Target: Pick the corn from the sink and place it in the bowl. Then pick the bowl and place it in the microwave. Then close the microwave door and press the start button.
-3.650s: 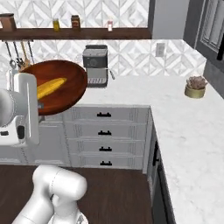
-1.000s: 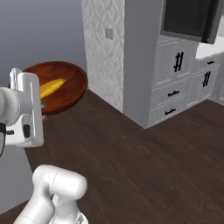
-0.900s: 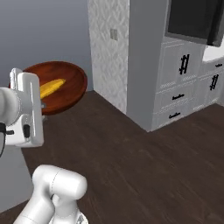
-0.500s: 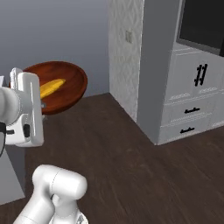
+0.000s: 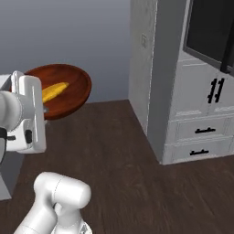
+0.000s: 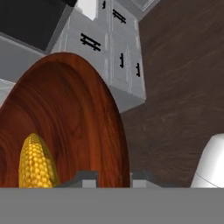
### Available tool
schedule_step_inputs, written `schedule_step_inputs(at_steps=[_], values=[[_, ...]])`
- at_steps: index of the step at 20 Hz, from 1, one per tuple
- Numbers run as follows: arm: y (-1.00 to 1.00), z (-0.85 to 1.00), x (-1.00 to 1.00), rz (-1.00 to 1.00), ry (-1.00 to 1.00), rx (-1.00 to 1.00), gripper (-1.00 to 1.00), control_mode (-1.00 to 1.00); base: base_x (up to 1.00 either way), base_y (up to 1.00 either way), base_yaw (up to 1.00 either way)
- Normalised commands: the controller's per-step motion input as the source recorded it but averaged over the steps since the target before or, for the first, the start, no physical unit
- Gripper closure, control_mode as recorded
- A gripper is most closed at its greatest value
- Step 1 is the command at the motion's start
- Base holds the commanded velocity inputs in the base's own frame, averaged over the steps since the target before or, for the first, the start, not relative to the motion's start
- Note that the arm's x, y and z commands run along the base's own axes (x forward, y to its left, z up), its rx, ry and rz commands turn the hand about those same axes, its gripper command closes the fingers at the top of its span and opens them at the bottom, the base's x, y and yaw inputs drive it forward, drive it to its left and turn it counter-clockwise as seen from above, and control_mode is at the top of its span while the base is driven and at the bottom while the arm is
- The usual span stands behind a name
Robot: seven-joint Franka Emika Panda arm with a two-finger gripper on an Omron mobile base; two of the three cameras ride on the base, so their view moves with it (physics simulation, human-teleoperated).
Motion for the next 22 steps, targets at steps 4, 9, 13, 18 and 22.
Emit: schedule_step_inputs(at_steps=[4, 9, 13, 18, 22], values=[[0.00, 0.00, 0.00, 0.00, 0.00, 0.00, 1.00, 1.00, 0.00, -1.00, 0.34], [0.00, 0.00, 0.00, 0.00, 0.00, 0.00, 1.00, 1.00, -0.12, -0.99, 0.30], [0.00, 0.00, 0.00, 0.00, 0.00, 0.00, 1.00, 1.00, -0.47, -0.86, 0.24], [0.00, 0.00, 0.00, 0.00, 0.00, 0.00, 1.00, 1.00, -0.64, -0.77, 0.20], [0.00, 0.00, 0.00, 0.00, 0.00, 0.00, 1.00, 1.00, -0.36, -0.80, 0.16]])
